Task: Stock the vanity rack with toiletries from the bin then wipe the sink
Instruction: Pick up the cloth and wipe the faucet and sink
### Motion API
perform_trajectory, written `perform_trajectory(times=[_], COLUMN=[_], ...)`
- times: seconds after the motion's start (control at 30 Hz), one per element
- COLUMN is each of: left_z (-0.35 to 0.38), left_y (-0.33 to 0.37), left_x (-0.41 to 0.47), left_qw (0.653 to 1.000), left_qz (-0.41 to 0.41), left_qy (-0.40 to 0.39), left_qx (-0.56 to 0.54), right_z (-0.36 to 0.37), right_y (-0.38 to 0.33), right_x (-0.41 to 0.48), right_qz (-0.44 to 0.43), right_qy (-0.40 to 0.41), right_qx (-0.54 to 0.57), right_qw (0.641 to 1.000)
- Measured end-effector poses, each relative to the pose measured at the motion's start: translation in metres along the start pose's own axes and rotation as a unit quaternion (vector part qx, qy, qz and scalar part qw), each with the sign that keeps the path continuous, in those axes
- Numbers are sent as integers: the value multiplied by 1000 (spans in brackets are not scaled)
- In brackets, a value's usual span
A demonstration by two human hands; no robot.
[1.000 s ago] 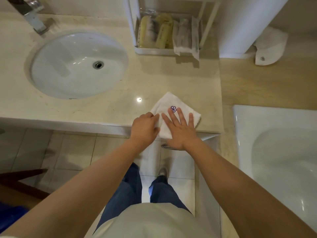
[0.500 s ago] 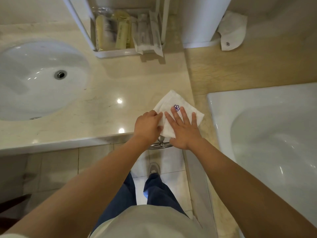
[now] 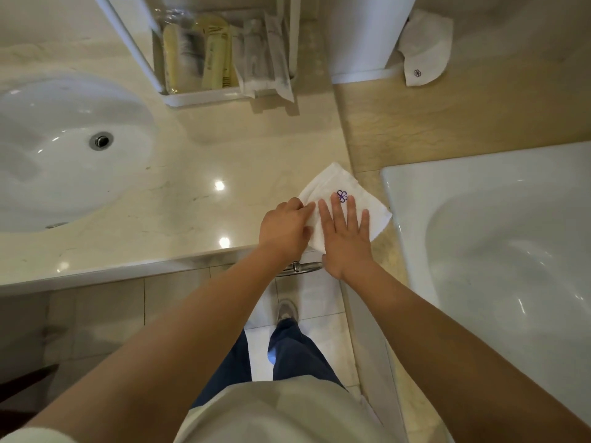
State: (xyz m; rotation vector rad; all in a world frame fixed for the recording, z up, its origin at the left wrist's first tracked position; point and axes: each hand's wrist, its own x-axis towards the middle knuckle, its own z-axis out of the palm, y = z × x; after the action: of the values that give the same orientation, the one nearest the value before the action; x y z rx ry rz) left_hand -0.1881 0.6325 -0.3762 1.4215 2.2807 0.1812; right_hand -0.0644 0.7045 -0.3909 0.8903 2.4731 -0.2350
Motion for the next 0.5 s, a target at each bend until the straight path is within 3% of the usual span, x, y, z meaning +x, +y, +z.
perform_trajectory(times=[0.2,0.5], left_z=[-8,-21], left_y=[-17,-99], left_x=[-5,-49], left_qw=[999,996], left_qz=[-10,-61], left_qy=[25,58], left_qx=[20,-3], right_z=[-16,-18], right_y=[-27,-114], right_x=[5,14], right_qz=[4,-45], right_qy=[-64,-63], right_qx=[50,49], right_qw=[997,996])
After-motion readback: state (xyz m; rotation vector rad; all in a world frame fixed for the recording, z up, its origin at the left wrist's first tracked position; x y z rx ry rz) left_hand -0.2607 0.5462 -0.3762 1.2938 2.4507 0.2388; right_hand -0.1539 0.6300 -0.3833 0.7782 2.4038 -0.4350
